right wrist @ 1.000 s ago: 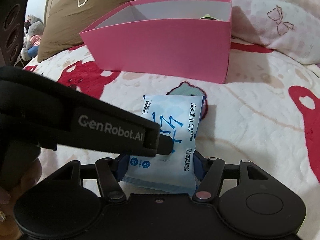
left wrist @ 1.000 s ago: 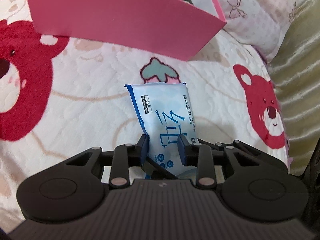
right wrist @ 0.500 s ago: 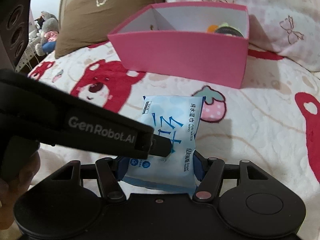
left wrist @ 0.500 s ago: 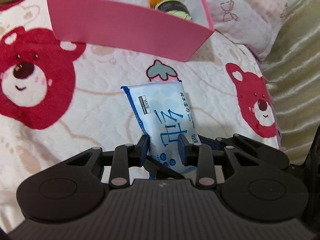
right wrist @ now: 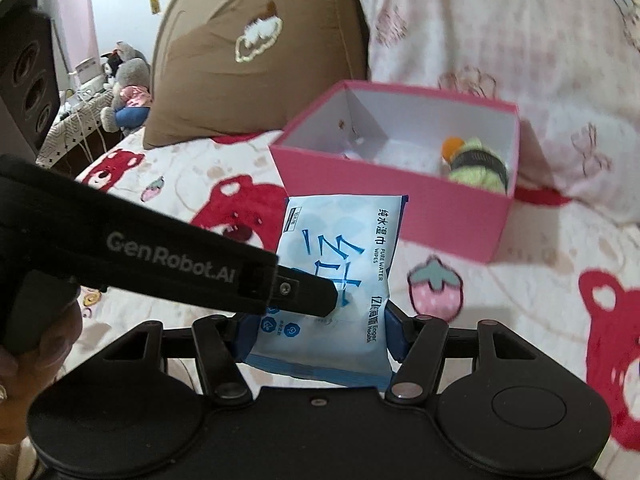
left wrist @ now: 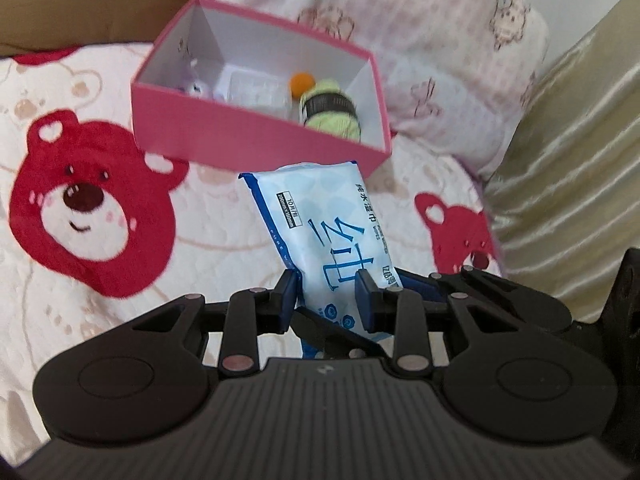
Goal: Organize objects
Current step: 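Lift the wet-wipes pack with the left gripper and carry it over the box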
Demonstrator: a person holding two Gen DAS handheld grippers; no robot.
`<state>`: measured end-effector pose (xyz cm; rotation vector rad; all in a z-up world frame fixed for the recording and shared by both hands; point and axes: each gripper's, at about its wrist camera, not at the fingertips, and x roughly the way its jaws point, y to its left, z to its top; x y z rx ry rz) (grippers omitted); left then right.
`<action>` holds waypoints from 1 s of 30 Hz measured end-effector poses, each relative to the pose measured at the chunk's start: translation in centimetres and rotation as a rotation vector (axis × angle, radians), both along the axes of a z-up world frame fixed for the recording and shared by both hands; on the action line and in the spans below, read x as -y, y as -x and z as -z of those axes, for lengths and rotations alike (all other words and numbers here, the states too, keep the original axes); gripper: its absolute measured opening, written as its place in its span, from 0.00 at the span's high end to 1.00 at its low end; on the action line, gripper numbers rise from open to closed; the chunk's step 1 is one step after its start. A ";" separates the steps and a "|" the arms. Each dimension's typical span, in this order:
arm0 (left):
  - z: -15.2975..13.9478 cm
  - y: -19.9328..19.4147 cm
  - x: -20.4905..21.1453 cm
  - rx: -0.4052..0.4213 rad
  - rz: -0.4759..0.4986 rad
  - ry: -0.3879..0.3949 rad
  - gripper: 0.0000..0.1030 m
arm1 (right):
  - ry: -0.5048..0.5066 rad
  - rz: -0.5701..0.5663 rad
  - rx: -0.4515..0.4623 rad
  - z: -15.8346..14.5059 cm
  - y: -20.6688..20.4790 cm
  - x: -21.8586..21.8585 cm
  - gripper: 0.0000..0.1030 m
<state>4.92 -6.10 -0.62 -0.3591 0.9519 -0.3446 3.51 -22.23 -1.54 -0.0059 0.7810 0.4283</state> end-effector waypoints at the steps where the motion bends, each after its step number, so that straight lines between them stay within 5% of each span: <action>1: -0.4 0.0 -0.1 0.006 -0.003 0.004 0.71 | 0.004 -0.007 0.007 -0.5 -0.1 -0.1 0.37; 19: -6.7 -4.0 -4.3 0.066 -0.049 0.105 0.71 | 0.138 -0.164 0.211 -8.1 -4.1 -3.0 0.39; 30: -7.5 -10.0 -5.6 0.038 -0.026 0.131 0.71 | 0.201 -0.268 0.196 -10.5 -10.7 -3.3 0.40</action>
